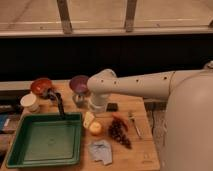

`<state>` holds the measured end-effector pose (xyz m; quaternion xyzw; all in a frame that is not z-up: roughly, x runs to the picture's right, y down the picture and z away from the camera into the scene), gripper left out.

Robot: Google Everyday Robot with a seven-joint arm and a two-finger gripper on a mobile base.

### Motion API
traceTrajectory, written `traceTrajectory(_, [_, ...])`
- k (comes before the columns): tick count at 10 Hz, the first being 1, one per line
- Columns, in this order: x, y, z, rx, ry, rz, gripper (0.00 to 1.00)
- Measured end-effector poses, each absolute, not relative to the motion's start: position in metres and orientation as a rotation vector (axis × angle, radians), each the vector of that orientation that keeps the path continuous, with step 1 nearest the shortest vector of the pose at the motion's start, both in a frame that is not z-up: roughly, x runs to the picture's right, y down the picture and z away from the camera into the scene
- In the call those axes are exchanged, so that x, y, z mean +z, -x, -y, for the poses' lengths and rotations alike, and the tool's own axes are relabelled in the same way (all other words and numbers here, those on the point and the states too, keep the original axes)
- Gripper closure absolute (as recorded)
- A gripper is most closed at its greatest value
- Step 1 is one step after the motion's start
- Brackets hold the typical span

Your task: Place apple in purple bowl

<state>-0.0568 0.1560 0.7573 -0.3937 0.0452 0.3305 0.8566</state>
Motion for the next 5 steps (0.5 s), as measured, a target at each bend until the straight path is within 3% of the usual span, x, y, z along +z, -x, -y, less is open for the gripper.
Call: traceTrajectory(5, [0.768, 0.056, -0.184, 0.648, 0.858, -0.148, 0.20])
